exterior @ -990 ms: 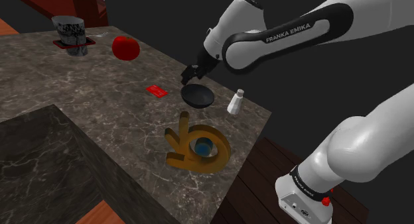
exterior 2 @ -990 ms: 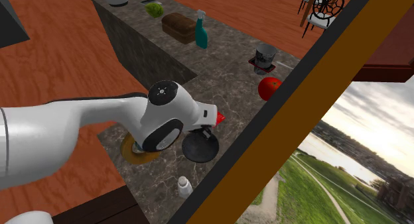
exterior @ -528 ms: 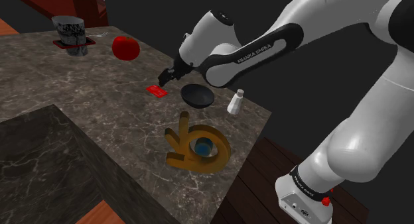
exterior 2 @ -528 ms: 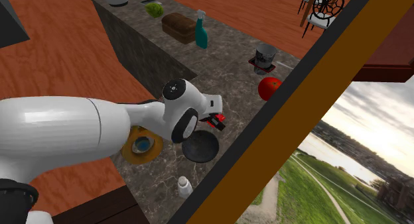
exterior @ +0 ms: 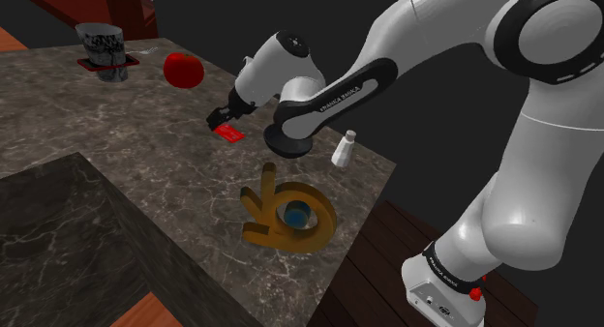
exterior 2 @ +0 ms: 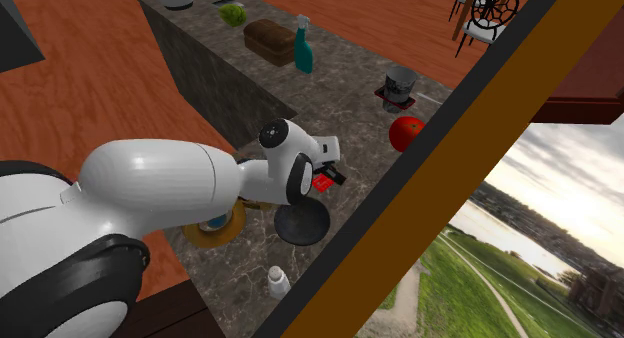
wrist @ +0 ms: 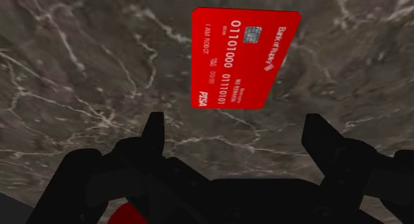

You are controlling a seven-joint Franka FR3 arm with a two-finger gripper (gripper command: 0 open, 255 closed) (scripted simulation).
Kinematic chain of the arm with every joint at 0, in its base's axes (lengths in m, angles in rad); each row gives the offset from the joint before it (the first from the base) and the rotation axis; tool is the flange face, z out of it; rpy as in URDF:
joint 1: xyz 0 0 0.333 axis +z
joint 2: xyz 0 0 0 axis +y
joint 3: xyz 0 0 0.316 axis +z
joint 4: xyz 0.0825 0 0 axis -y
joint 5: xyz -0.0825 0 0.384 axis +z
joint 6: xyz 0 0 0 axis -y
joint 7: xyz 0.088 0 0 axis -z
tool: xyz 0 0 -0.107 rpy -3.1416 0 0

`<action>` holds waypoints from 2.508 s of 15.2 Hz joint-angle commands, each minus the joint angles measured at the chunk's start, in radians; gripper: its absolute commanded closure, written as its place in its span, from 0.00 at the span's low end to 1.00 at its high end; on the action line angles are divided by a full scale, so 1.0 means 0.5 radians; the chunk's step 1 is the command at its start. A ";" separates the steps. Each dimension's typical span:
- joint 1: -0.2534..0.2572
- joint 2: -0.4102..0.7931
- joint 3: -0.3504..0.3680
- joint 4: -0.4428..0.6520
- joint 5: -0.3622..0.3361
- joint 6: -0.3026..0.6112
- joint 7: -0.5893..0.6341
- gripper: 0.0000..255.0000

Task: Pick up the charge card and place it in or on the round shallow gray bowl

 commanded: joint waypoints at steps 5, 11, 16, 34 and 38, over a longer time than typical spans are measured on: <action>0.050 0.145 -0.067 0.105 -0.064 0.046 0.049 0.00; 0.049 0.145 -0.067 0.105 -0.064 0.046 0.049 0.00; 0.039 0.151 -0.062 0.111 -0.059 0.046 0.037 1.00; -0.118 -0.065 0.157 0.127 0.193 -0.197 -0.201 1.00; -0.156 -0.127 0.210 0.151 0.277 -0.280 -0.276 1.00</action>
